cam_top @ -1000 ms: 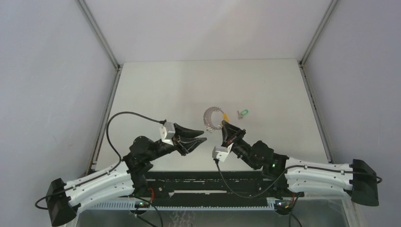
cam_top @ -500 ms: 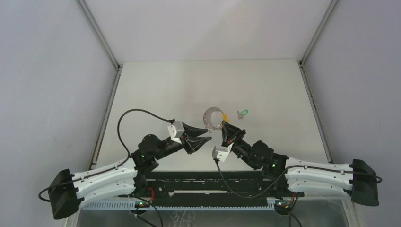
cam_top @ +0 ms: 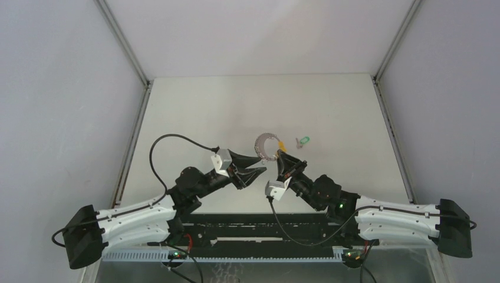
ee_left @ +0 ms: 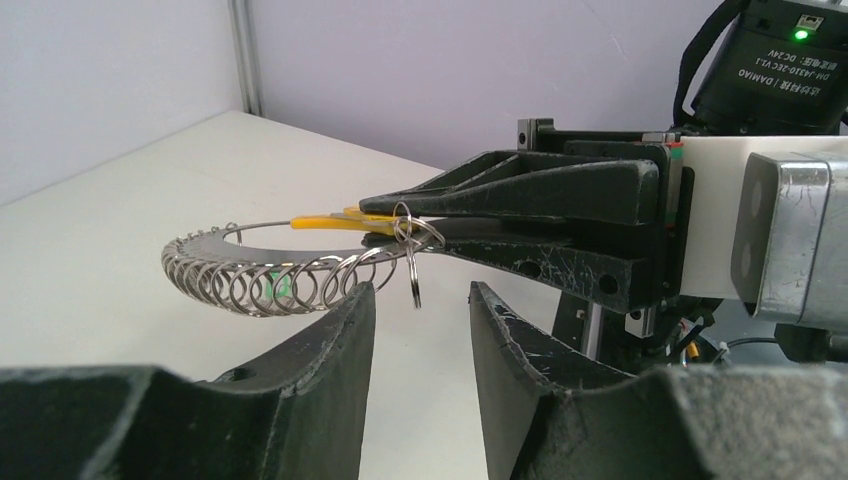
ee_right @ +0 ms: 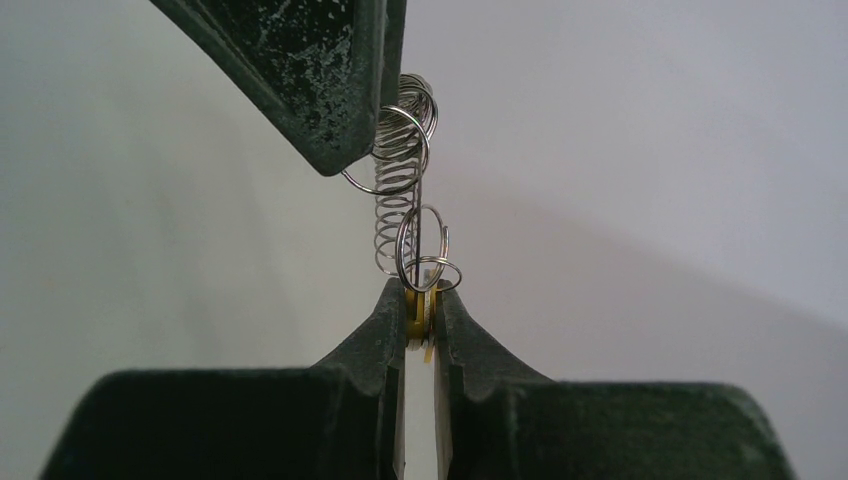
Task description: Put the keys on the keyring
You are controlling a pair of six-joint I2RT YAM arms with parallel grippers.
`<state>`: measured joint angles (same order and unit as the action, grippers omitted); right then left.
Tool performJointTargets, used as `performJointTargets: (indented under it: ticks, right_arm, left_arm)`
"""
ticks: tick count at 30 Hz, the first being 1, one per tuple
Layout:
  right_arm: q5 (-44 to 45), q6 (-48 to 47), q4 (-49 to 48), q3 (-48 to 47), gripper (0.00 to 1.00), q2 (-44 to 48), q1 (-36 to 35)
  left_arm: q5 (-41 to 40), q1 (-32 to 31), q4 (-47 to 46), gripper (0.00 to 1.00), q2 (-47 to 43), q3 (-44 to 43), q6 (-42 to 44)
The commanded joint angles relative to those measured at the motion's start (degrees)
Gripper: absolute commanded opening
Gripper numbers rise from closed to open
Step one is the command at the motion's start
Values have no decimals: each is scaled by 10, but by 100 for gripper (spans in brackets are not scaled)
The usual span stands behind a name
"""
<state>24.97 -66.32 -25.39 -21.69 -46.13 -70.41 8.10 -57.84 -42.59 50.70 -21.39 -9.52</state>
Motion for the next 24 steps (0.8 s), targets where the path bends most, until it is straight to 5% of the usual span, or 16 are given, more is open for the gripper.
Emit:
performJointTargets:
  ticks: [1, 7, 14, 24]
  right_arm:
    - [-9, 21, -10, -23, 0, 7, 1]
    - [-20, 37, 4, -24, 0, 11, 1]
    - [-67, 97, 86, -47, 0, 34, 20]
    - [-243, 237, 214, -102, 0, 42, 113]
  left_arm:
    - [-11, -2, -49, 44, 8, -31, 0]
    - [-5, -2, -48, 35, 24, -43, -7]
    - [-6, -2, 10, 1, 0, -46, -11]
    - [1, -1, 186, 0, -58, -90, -42]
